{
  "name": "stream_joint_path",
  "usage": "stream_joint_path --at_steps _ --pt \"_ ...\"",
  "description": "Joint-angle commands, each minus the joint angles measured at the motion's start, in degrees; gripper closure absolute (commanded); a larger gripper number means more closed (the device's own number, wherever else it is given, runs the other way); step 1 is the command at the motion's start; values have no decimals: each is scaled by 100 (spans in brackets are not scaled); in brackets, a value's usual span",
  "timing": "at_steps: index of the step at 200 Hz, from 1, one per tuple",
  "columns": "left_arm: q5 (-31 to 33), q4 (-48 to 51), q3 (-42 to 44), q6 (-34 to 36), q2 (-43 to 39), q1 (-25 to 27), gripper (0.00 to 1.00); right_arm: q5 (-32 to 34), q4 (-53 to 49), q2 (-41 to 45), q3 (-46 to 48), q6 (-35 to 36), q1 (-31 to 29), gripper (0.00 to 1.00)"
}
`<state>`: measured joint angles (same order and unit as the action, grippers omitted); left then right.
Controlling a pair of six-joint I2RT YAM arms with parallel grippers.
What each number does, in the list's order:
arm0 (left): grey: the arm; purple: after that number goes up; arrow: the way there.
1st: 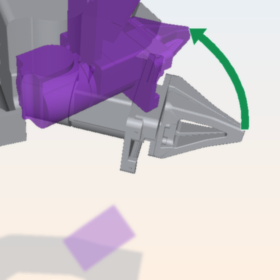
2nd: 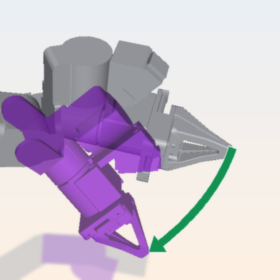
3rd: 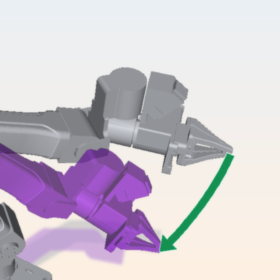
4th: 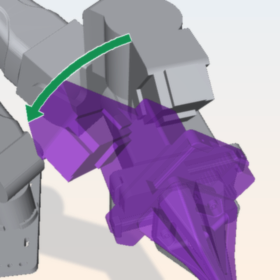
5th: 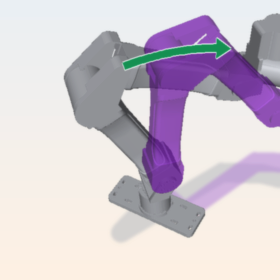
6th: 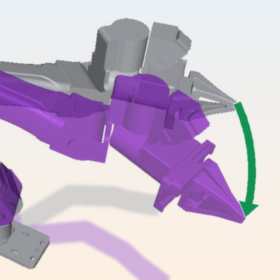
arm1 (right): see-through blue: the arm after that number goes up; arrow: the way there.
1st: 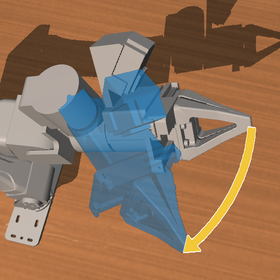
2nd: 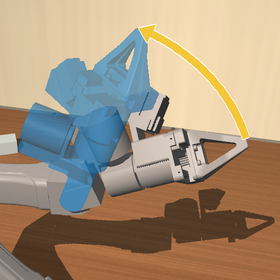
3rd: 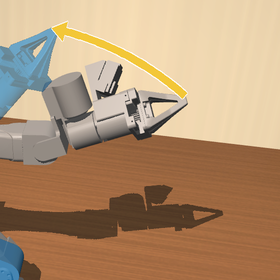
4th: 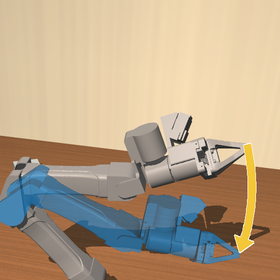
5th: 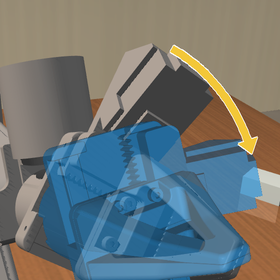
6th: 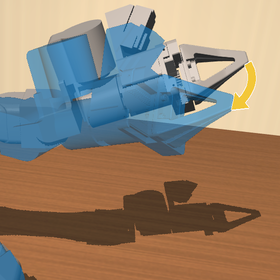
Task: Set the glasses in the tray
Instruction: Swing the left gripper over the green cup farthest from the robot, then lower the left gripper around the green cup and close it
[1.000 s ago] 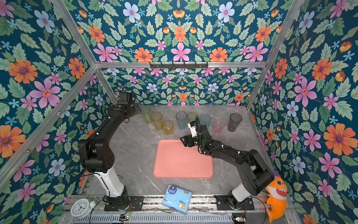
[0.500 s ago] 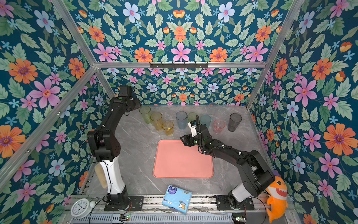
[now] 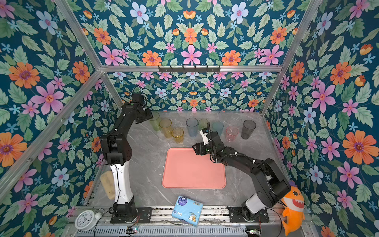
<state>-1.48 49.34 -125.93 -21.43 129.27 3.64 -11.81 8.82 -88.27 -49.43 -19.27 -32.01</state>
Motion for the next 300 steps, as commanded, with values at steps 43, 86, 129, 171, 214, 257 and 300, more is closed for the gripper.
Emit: stream_joint_path --at_steps 43,86,129,171,214,257,300 --pt "-88 474 -428 225 260 -7 58 34 -84 -106 -85 -93 -2 21" --pt "-34 436 -476 260 324 -17 72 74 -174 -173 -146 -94 -2 21" --pt "-83 383 -485 326 352 -21 84 118 -372 -302 -286 -186 30 21" --pt "-72 383 -494 360 349 -28 90 84 -388 -331 -309 -217 46 21" --pt "-18 453 -494 423 322 -30 96 -74 -330 -333 -299 -290 65 21" --pt "-19 648 -472 488 149 -31 97 -140 -296 -331 -286 -289 72 21" --pt "36 930 -309 499 -185 -30 99 -172 -301 -352 -304 -294 77 21"
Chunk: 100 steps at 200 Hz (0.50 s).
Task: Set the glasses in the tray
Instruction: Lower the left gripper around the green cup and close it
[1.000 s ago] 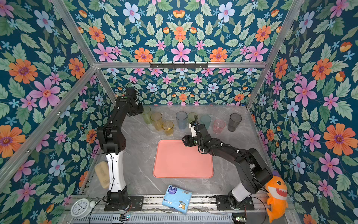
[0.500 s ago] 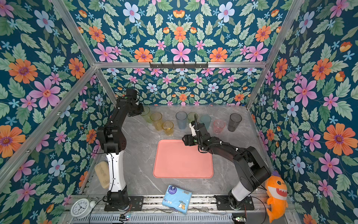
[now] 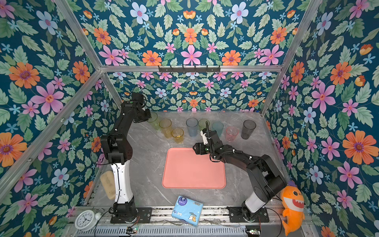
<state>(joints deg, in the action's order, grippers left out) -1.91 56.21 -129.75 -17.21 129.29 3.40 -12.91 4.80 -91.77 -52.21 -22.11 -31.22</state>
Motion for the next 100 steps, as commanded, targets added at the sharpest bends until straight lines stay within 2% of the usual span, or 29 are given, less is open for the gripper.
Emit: stream_joint_path --at_steps 1,23,100 --pt "78 252 82 78 -195 -6 99 -67 101 0 -27 -7 -4 21" --pt "227 382 301 135 -491 -6 99 -65 98 10 -19 -2 -6 21" --pt "472 457 1969 210 -2116 24 100 -38 69 -34 -38 -4 1 21"
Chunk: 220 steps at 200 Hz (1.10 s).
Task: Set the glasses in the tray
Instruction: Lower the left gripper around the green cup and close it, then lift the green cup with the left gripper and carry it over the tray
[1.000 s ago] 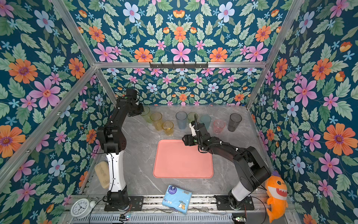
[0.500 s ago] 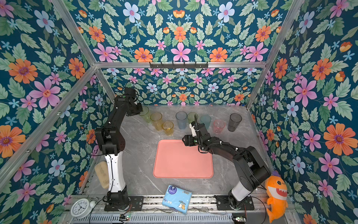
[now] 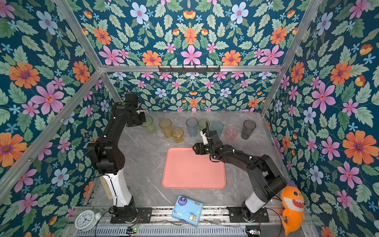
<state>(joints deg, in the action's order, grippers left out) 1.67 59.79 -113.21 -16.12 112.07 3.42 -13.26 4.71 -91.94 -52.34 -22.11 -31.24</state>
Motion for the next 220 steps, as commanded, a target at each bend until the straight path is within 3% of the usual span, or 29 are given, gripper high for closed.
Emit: stream_joint_path --at_steps 1,79,140,220 --pt "114 96 333 100 -413 20 100 -2 80 -12 -28 -8 -1 21" --pt "246 -45 2047 -108 -2268 333 100 165 87 27 4 -13 -3 22" --pt "-49 42 3061 -255 -3348 701 100 35 246 -21 42 33 -4 22" --pt "-395 -423 4188 -425 -3851 1003 100 -10 290 -146 4 62 -4 22"
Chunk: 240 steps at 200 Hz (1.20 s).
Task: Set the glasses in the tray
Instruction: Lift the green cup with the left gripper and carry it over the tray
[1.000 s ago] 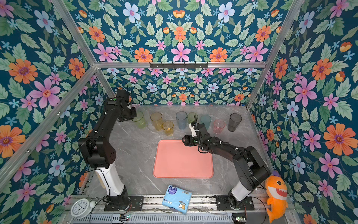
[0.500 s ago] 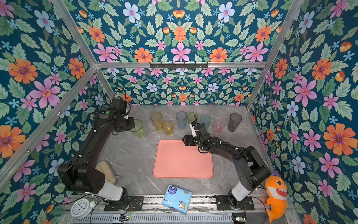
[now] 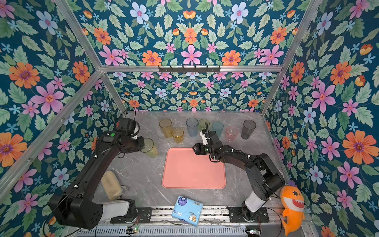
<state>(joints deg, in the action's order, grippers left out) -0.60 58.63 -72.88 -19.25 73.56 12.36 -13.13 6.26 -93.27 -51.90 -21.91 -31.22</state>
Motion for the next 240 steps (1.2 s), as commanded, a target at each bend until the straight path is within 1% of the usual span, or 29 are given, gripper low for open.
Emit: stream_joint_path --at_steps 1,59,153,240 --pt "-168 -308 162 -114 5 113 100 -23 137 -10 -40 40 -7 22" --pt "-61 -505 123 -232 347 636 100 -51 165 -21 -40 38 -1 22" --pt "218 -673 -200 -370 1107 986 100 -73 65 20 -82 16 -7 23" --pt "510 -713 -701 -380 1823 1492 100 21 -46 49 -116 38 -6 23"
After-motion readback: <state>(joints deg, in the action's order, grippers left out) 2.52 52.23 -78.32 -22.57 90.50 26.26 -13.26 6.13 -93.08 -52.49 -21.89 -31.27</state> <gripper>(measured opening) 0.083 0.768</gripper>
